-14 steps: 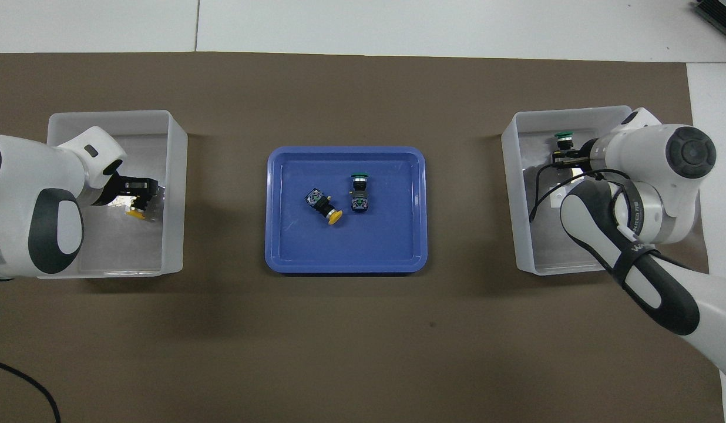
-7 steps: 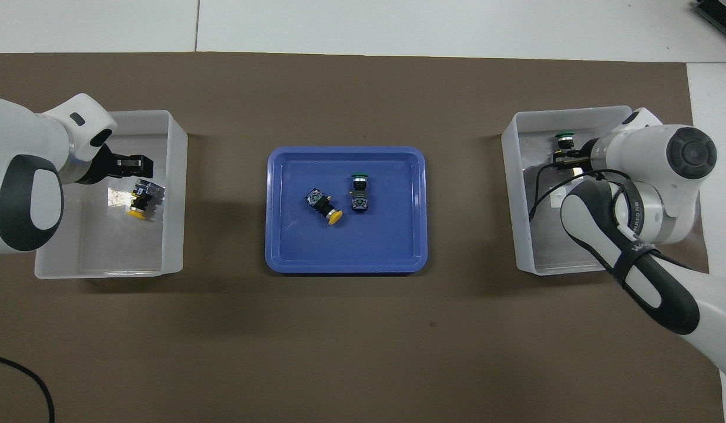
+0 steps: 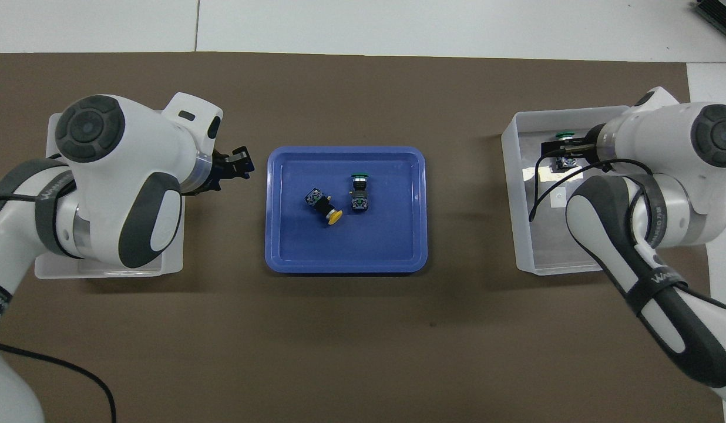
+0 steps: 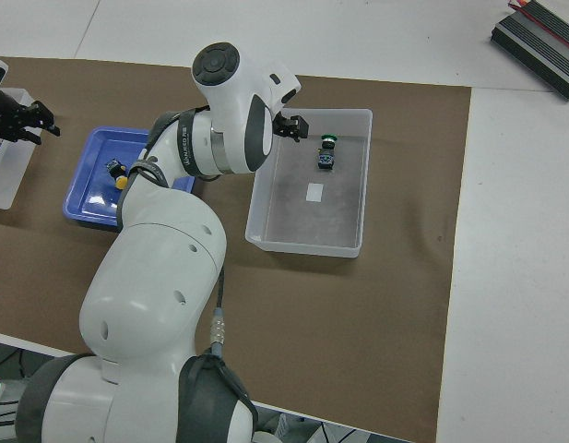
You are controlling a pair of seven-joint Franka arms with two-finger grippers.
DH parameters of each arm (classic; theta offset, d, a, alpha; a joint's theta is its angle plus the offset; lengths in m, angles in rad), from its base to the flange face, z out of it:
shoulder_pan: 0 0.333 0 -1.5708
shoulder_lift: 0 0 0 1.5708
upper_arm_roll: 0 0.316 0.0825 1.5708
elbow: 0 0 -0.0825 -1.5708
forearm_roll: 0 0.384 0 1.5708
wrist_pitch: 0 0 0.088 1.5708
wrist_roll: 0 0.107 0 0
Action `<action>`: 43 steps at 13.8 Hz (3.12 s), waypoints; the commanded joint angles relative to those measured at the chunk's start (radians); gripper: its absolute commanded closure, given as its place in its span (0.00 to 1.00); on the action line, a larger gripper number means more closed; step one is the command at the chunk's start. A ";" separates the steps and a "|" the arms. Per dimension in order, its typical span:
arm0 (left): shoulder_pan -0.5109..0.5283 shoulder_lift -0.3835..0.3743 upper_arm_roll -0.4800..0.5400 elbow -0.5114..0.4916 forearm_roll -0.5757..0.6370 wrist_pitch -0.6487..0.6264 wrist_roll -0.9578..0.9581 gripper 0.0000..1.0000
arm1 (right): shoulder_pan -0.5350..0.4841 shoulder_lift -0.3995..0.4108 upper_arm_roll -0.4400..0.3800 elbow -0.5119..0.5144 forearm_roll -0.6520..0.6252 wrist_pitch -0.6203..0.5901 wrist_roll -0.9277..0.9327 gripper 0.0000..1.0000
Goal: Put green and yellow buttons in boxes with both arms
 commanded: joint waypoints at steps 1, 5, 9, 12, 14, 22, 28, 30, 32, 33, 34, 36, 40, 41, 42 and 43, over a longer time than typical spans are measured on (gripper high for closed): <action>-0.043 -0.010 0.017 -0.049 -0.008 0.071 -0.102 0.42 | 0.089 -0.001 -0.001 -0.009 0.016 0.001 0.111 0.00; -0.072 0.009 0.017 -0.085 -0.008 0.170 -0.194 0.42 | 0.204 0.046 -0.001 0.043 0.007 0.020 0.206 0.00; -0.110 0.025 0.017 -0.149 -0.008 0.296 -0.301 0.43 | 0.304 0.123 -0.001 0.094 -0.004 0.069 0.272 0.00; -0.140 0.084 0.017 -0.149 -0.008 0.368 -0.384 0.43 | 0.371 0.168 -0.002 0.113 -0.004 0.099 0.318 0.00; -0.143 0.116 0.017 -0.149 -0.008 0.395 -0.387 0.43 | 0.410 0.218 -0.004 0.149 -0.042 0.099 0.387 0.00; -0.172 0.160 0.017 -0.151 -0.008 0.457 -0.424 0.42 | 0.433 0.298 -0.001 0.192 -0.167 0.162 0.544 0.00; -0.181 0.194 0.017 -0.158 -0.008 0.514 -0.436 0.43 | 0.416 0.304 -0.001 0.185 -0.151 0.201 0.544 0.00; -0.181 0.194 0.017 -0.160 -0.008 0.514 -0.433 0.50 | 0.407 0.306 -0.001 0.182 -0.151 0.217 0.541 0.00; -0.181 0.194 0.018 -0.160 -0.008 0.505 -0.427 0.62 | 0.407 0.312 -0.001 0.182 -0.151 0.221 0.539 0.00; -0.180 0.194 0.018 -0.160 -0.006 0.499 -0.426 0.69 | 0.405 0.312 -0.001 0.179 -0.151 0.221 0.538 0.00; -0.181 0.194 0.018 -0.160 -0.006 0.497 -0.426 0.76 | 0.404 0.312 -0.001 0.176 -0.151 0.221 0.538 0.00; -0.181 0.193 0.021 -0.148 0.003 0.470 -0.426 0.88 | 0.404 0.312 -0.001 0.176 -0.151 0.221 0.541 0.00; -0.163 0.193 0.021 -0.028 0.076 0.274 -0.410 1.00 | 0.396 0.312 -0.001 0.174 -0.151 0.221 0.542 0.00; -0.158 0.188 0.021 -0.002 0.079 0.236 -0.398 1.00 | 0.396 0.312 -0.001 0.172 -0.151 0.222 0.544 0.00; -0.143 0.179 0.023 0.015 0.081 0.200 -0.377 1.00 | 0.396 0.312 0.001 0.172 -0.151 0.225 0.542 0.00; -0.126 0.167 0.024 0.035 0.081 0.162 -0.332 1.00 | 0.396 0.313 0.001 0.171 -0.150 0.242 0.544 0.00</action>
